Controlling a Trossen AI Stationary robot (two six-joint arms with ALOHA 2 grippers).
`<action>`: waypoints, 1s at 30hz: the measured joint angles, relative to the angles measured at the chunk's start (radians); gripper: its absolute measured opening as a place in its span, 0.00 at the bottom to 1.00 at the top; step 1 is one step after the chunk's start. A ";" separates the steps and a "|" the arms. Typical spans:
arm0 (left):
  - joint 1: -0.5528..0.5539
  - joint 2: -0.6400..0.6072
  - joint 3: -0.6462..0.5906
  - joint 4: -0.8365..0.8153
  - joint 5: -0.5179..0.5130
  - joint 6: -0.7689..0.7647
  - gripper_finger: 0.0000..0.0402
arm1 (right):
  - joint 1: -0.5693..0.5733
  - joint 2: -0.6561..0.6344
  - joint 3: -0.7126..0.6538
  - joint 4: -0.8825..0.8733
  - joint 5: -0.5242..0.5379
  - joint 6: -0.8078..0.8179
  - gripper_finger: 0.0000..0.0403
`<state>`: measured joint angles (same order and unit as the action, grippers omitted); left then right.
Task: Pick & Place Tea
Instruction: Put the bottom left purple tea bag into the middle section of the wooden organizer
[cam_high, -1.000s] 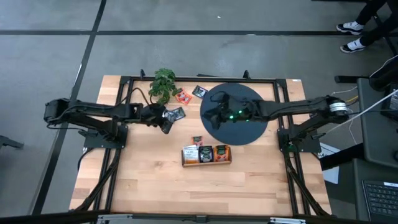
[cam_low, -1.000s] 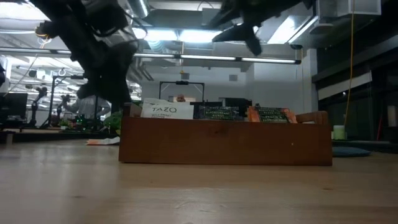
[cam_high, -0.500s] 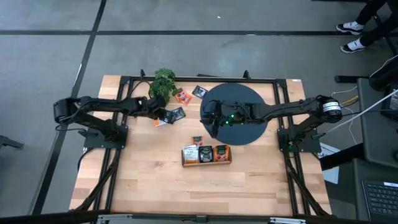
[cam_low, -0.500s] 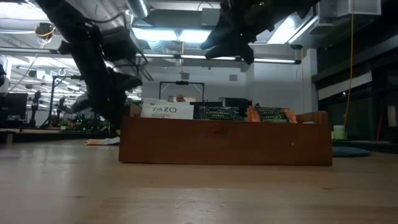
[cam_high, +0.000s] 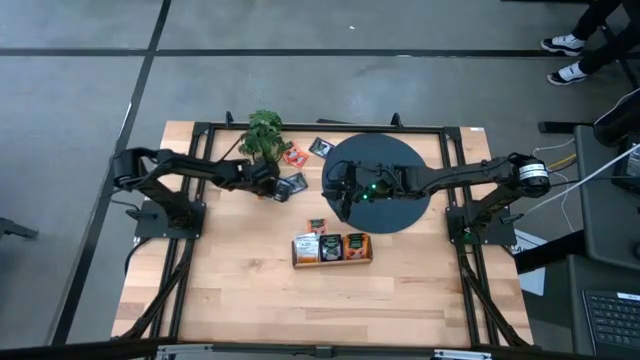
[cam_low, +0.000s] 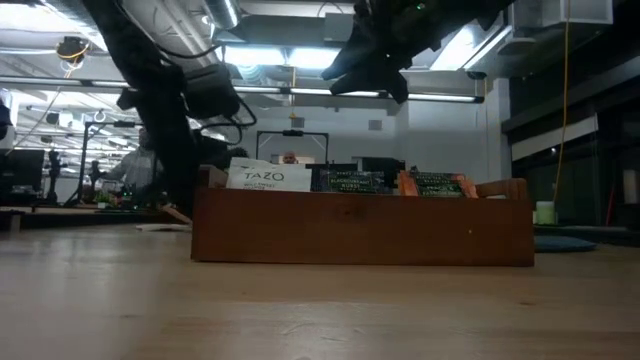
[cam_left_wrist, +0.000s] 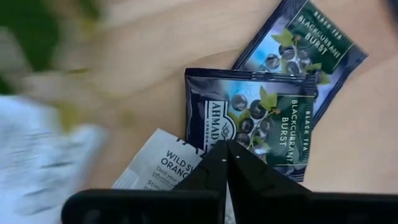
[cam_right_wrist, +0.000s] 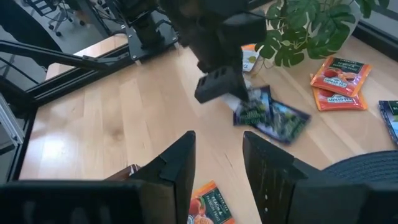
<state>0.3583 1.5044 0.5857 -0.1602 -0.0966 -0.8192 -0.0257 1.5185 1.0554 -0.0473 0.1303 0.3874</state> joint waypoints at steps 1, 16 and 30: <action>-0.010 0.013 0.000 0.044 0.003 -0.021 0.01 | 0.000 0.000 0.000 -0.001 0.000 0.000 0.34; -0.148 0.175 0.003 0.322 -0.019 -0.221 0.01 | -0.091 0.055 0.000 -0.087 -0.157 0.259 0.34; -0.159 0.181 0.010 0.334 -0.006 -0.203 0.01 | -0.107 0.294 0.000 0.099 -0.410 0.371 0.38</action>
<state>0.1991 1.6852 0.5953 0.1734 -0.1021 -1.0217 -0.1326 1.8127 1.0554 0.0517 -0.2802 0.7588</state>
